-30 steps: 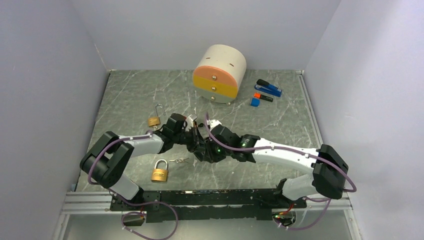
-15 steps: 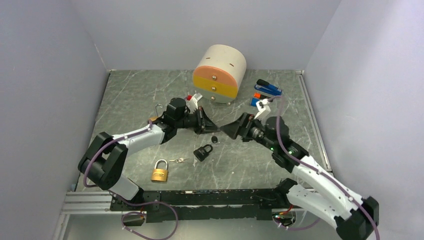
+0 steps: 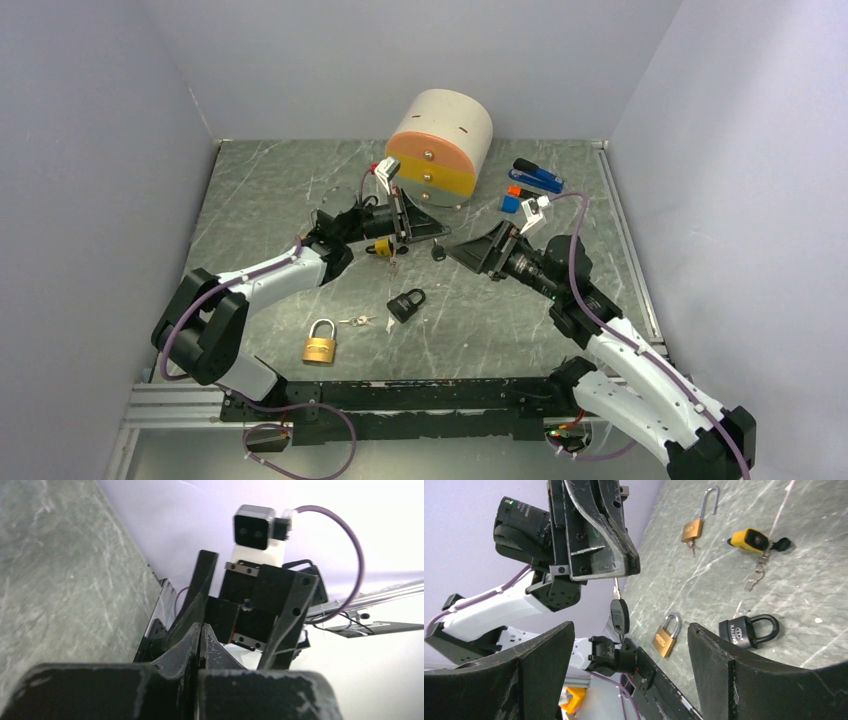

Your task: Unlock with the key

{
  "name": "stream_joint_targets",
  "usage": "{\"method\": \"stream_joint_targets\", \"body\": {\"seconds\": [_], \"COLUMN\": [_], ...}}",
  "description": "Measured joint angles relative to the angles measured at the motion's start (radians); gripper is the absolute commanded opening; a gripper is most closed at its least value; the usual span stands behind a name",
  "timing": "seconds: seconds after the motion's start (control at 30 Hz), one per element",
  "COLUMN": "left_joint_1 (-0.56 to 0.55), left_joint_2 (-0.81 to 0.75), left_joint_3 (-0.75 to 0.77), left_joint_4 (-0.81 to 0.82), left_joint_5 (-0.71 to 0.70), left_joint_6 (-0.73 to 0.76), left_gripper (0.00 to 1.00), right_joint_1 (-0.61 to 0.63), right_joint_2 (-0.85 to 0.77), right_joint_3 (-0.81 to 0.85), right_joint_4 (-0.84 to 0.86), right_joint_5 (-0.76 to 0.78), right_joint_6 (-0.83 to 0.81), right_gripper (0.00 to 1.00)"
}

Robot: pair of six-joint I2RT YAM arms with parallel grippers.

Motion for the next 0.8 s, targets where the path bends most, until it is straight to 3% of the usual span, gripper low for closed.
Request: {"method": "stream_joint_targets", "body": {"seconds": [0.1, 0.17, 0.4, 0.67, 0.8], "left_joint_1": [0.000, 0.000, 0.000, -0.010, -0.021], "left_joint_2": [0.001, 0.002, 0.009, 0.024, 0.027], "left_joint_3": [0.000, 0.002, 0.024, 0.049, 0.056], "left_joint_4": [0.076, 0.105, 0.115, 0.115, 0.113], "left_joint_5": [0.006, 0.008, 0.021, 0.021, 0.011], "left_joint_6": [-0.051, -0.082, -0.117, -0.132, -0.132], "left_gripper": [0.03, 0.03, 0.03, 0.03, 0.03], "right_joint_1": [-0.008, -0.016, -0.041, -0.041, -0.042], "right_joint_2": [0.015, 0.027, 0.077, 0.098, 0.121], "right_joint_3": [-0.016, -0.046, -0.092, -0.106, -0.106], "right_joint_4": [0.075, 0.154, 0.304, 0.449, 0.463], "right_joint_5": [-0.041, -0.064, -0.142, -0.185, -0.210], "right_joint_6": [0.030, 0.064, 0.135, 0.179, 0.185], "right_gripper": [0.79, 0.68, 0.44, 0.39, 0.18]}}
